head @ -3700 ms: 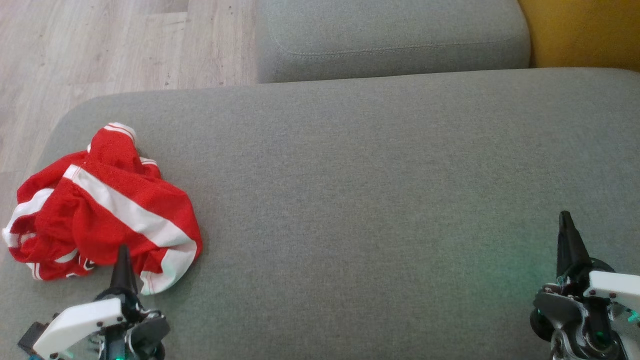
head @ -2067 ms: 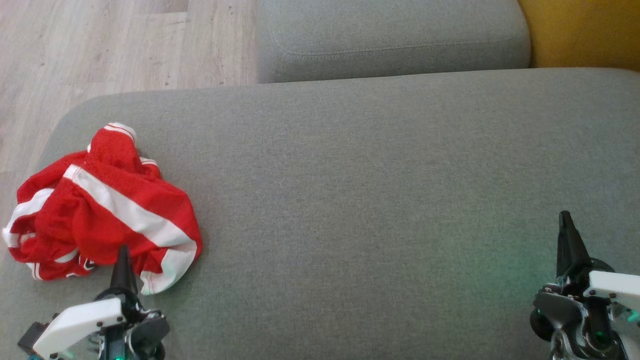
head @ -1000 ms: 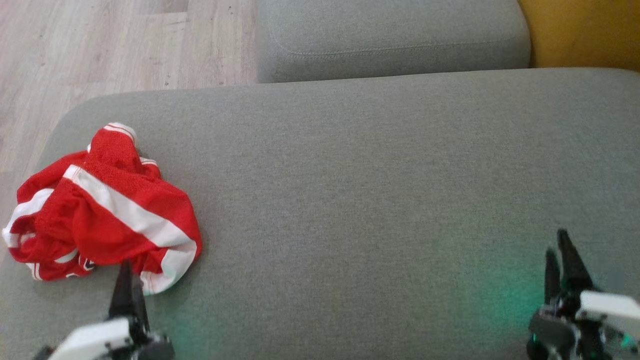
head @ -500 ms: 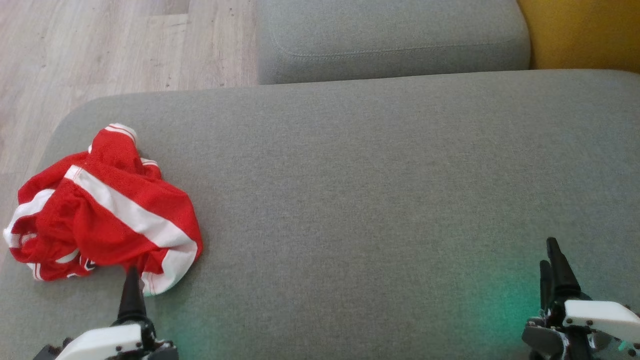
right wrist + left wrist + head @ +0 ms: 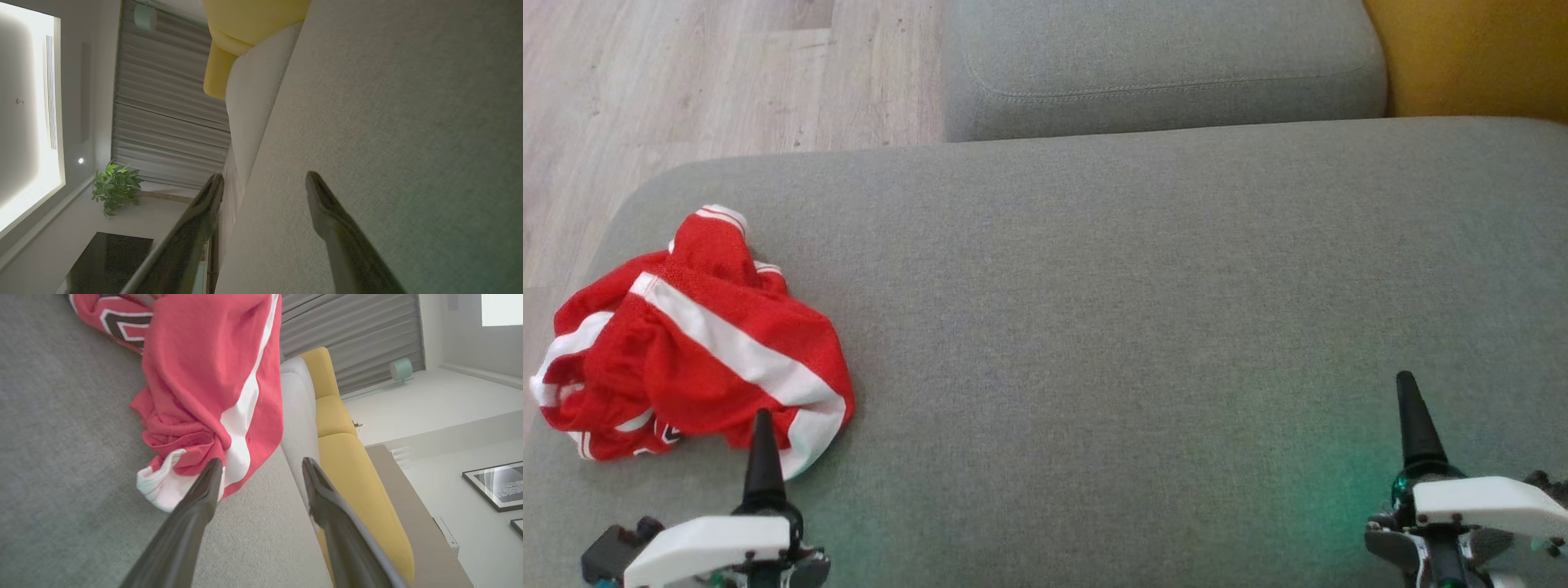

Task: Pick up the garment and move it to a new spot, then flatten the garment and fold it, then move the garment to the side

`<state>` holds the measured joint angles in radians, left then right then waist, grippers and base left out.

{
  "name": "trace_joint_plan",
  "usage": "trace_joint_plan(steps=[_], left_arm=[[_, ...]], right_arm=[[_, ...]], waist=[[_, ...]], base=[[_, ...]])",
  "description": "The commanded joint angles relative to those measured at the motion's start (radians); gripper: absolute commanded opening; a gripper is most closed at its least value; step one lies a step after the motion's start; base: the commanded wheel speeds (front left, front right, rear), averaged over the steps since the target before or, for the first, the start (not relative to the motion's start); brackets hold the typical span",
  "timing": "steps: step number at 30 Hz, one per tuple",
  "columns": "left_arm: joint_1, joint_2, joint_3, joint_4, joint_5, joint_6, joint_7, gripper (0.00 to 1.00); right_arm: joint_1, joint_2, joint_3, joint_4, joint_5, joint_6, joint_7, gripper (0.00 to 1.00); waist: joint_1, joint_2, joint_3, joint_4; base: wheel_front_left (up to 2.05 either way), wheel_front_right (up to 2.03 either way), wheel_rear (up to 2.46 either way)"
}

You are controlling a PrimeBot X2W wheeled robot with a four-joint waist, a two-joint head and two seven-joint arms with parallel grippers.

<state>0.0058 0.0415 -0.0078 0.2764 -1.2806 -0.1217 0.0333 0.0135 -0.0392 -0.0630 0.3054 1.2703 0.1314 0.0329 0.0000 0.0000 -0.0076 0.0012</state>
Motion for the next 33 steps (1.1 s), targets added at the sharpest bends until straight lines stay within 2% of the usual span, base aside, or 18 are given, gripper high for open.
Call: trace_joint_plan(steps=[1,15,33], left_arm=[[-0.052,0.005,-0.004,-0.044,0.03,0.007,-0.012,1.0],[-0.061,0.005,-0.04,-0.082,0.211,0.023,-0.053,1.0],[-0.052,0.006,-0.068,-0.111,0.438,0.066,-0.107,1.0]], right_arm=[[-0.03,-0.004,0.014,-0.04,-0.03,0.0,-0.013,1.0],[-0.026,-0.005,0.047,-0.062,-0.221,0.0,-0.055,1.0],[-0.029,-0.006,0.121,-0.084,-0.478,0.0,-0.108,1.0]], waist=[[0.0,0.0,-0.001,0.0],[0.0,0.0,-0.007,-0.006],[0.0,0.0,-0.016,-0.009]], base=[[0.0,0.0,0.0],[0.0,0.0,0.0],[0.0,0.0,0.0]])
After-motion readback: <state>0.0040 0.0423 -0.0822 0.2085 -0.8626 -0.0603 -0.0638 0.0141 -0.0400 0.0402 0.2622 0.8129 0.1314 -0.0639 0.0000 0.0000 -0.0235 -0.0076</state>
